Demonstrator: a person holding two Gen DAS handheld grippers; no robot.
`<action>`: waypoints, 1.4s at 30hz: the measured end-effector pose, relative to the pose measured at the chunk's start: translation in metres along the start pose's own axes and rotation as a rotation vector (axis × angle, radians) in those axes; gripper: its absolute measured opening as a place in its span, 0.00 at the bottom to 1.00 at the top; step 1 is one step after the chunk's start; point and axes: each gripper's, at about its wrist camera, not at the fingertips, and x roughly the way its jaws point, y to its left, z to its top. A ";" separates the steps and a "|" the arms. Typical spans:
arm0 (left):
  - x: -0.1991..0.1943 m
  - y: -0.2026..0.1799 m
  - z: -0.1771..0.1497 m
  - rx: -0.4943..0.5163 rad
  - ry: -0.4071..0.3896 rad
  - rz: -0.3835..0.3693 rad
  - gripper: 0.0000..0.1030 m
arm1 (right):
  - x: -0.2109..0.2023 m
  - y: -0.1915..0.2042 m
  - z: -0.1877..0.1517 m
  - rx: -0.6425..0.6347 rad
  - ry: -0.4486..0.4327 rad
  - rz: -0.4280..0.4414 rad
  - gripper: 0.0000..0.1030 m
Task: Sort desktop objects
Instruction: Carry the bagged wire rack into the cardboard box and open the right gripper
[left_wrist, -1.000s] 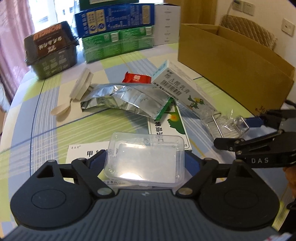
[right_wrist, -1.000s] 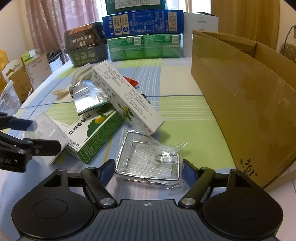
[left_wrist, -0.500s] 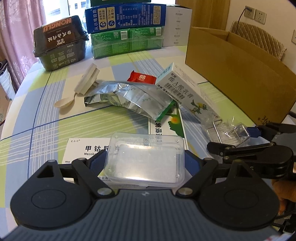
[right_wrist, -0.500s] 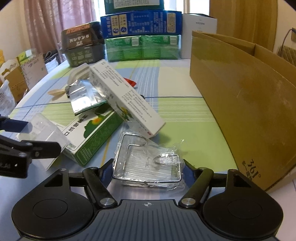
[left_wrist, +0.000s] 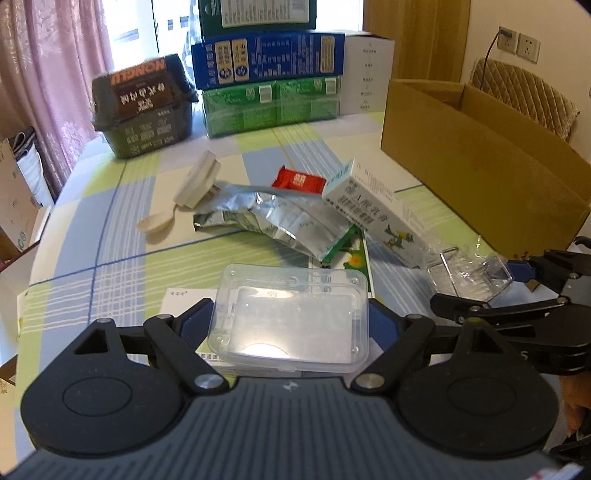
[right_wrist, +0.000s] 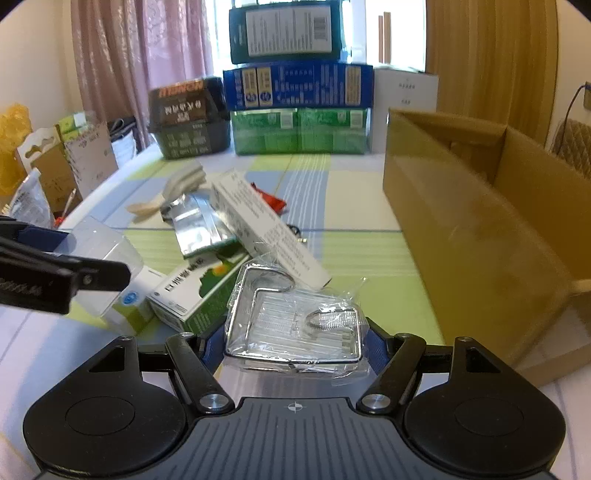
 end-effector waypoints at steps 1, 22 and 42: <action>-0.004 0.000 0.001 -0.004 -0.008 0.001 0.81 | -0.007 -0.002 0.002 -0.001 -0.007 0.003 0.68; -0.060 -0.149 0.089 0.063 -0.167 -0.145 0.82 | -0.111 -0.181 0.074 0.117 -0.091 -0.159 0.68; 0.032 -0.260 0.132 0.317 -0.100 -0.306 0.82 | -0.065 -0.242 0.062 0.048 -0.042 -0.161 0.68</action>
